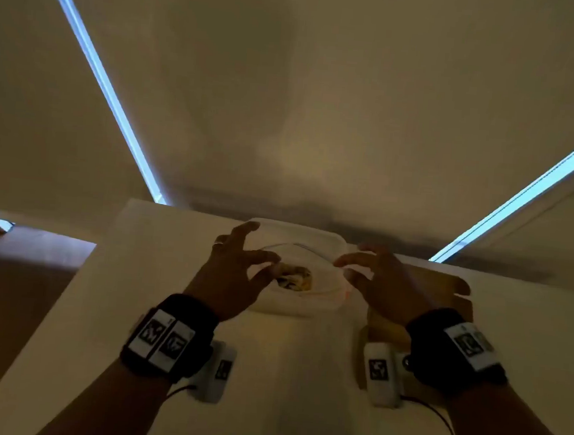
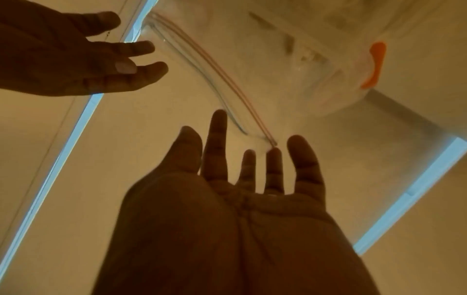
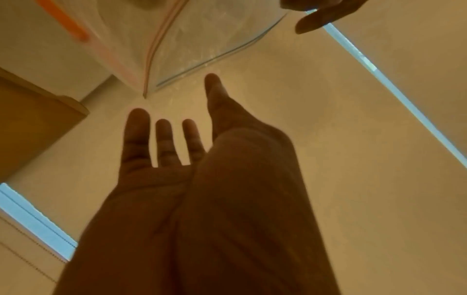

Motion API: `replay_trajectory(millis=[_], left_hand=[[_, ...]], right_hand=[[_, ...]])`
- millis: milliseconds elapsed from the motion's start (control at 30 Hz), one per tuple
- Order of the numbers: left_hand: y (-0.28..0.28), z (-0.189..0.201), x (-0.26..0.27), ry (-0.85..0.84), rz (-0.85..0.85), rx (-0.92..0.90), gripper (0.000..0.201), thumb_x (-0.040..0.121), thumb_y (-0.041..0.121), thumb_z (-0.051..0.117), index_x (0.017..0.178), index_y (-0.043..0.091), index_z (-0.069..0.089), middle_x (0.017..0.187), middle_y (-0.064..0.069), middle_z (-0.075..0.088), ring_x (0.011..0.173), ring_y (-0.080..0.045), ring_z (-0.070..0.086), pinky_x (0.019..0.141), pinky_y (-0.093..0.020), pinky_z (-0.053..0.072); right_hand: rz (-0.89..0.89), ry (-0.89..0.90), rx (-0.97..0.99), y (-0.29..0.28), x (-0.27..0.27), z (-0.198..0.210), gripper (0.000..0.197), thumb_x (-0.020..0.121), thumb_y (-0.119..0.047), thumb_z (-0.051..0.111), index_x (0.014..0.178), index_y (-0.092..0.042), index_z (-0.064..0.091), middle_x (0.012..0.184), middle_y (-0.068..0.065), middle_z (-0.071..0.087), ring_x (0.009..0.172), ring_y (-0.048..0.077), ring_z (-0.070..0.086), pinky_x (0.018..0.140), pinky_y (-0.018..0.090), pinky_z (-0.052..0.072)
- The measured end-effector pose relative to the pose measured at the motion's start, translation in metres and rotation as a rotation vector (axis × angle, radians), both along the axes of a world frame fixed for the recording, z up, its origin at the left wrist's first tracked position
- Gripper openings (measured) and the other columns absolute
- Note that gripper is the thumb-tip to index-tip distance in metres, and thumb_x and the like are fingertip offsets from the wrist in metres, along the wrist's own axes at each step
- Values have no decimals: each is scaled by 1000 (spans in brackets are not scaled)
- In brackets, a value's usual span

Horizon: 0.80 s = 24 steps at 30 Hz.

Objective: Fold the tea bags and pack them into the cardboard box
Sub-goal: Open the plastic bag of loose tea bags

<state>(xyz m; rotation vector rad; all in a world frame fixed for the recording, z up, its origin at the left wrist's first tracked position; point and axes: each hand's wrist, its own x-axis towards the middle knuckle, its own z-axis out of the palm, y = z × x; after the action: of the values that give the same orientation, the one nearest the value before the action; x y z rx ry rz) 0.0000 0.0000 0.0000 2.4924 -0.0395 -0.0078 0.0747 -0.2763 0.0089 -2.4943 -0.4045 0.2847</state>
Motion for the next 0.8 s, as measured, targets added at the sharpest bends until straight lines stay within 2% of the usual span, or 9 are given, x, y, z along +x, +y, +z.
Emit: replay_trajectory(millis=[67,133,267,367,467,567,667,733,800], left_hand=[[-6,-8,13,126,-14,65,27,101,47,54,116,38,73,160,4,30,137,-29,34,112,-42,35],[-11,-17,20,183,9,97,26,102,37,55,118,29,74,149,-2,46,131,-30,45,109,-40,37],[-7,-15,14,10,154,12,31,95,3,55,116,17,74,127,-6,68,117,-29,63,102,-41,50],[-6,18,5,-133,198,12,46,86,-8,51,119,15,74,126,-6,70,113,-27,66,102,-29,48],[-7,61,-18,-306,203,39,57,79,-12,51,123,17,72,128,-2,69,99,-23,68,91,-11,40],[-12,102,-50,-450,203,94,64,77,-11,52,130,22,68,134,12,63,108,-14,60,89,4,29],[-28,129,-91,-514,173,92,69,76,-12,53,134,23,66,141,20,55,117,-9,55,93,0,35],[-38,135,-117,-521,151,76,70,75,-14,54,135,21,65,144,19,54,117,-9,56,96,-11,42],[-43,128,-139,-514,130,58,69,76,-16,53,134,19,65,143,20,53,111,-6,57,95,-12,44]], right_hand=[[26,130,-96,9,5,-5,18,100,-30,59,106,-43,69,140,3,55,126,18,51,95,24,34],[25,216,-145,13,6,-9,21,102,-28,55,111,-33,73,135,4,63,120,20,58,90,24,37],[-56,167,-67,15,1,-8,25,103,-18,51,112,-19,74,118,7,72,98,20,67,83,28,51],[-125,27,55,17,-5,18,26,100,-12,55,109,-22,76,107,2,75,88,12,67,69,12,46],[-106,-200,206,13,-20,64,31,93,-7,60,106,-29,77,107,-8,75,93,8,70,85,26,56],[-16,-342,313,-1,-48,110,37,92,-6,61,113,-35,73,114,-13,71,94,7,69,89,30,58],[104,-389,299,-16,-82,138,42,95,-11,61,127,-39,61,122,-15,62,93,7,67,84,17,55],[154,-371,279,-27,-104,145,43,95,-17,60,130,-41,57,126,-18,58,98,3,65,85,11,52],[182,-292,300,-38,-122,141,41,96,-22,59,134,-38,60,128,-21,56,103,4,65,85,14,53]])
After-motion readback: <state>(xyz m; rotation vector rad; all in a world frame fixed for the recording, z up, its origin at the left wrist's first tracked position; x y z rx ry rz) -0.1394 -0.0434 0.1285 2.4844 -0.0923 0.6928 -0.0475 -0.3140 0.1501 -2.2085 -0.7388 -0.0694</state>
